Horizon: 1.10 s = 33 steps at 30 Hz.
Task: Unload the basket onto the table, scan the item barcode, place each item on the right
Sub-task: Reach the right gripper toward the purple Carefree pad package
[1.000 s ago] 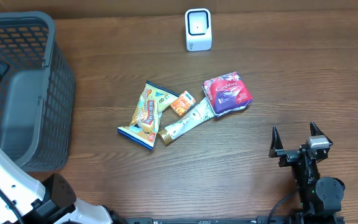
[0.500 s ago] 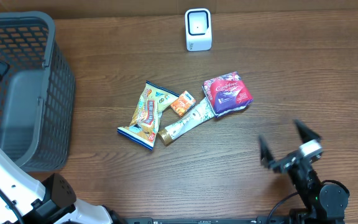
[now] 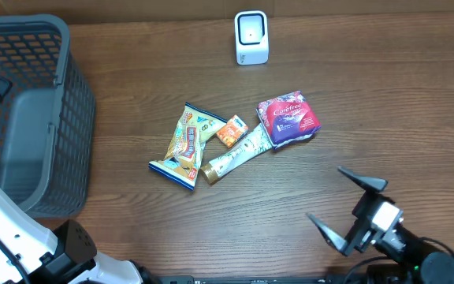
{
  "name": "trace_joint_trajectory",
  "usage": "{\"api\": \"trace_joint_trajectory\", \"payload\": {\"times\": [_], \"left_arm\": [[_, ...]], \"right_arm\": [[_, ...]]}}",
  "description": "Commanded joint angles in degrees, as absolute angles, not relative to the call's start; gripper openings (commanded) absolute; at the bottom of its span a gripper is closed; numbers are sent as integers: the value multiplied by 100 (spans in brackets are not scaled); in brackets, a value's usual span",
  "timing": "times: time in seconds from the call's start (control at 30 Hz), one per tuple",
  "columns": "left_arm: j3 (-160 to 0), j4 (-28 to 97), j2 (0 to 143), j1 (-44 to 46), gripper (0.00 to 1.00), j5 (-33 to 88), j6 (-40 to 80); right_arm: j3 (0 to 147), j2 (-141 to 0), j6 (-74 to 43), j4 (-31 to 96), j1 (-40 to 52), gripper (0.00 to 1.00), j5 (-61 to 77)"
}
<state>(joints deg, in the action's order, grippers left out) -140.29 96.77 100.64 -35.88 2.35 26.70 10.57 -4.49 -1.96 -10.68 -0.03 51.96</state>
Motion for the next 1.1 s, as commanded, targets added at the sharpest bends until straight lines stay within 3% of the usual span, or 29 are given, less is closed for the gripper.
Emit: {"api": "trace_joint_trajectory", "payload": {"times": [0.0,0.2,0.3,0.4,0.53,0.63,0.77,0.9,1.07], "left_arm": [[-14062,9679,10103,-3597,100,239,2727],[-14062,9682,10103,-3599,99,237,2727],[-14062,9679,10103,-3597,100,237,2727],[-14062,9679,10103,-3599,100,237,2727],[-14062,9679,10103,-3599,100,237,2724],[-14062,9679,10103,-3597,100,237,2727],[-14062,9682,10103,-3597,100,239,2727],[-14062,9682,10103,-3597,100,239,2727],[-14062,9679,10112,-3601,100,237,2727]], "right_arm": [[2231,-1358,-139,-294,-270,100,5286],[4434,-3697,915,2309,-351,100,5153],[5284,-4672,941,2954,-351,100,5221],[5804,-5522,268,2958,-351,100,5826],[5892,-6412,-878,1916,-305,100,7070],[5892,-6862,-1120,1317,-47,100,6997],[5907,-6980,-1116,1671,701,100,4720],[6337,-7210,-932,3061,2003,100,757],[7363,-8143,-1100,4466,2657,100,-659]]}}
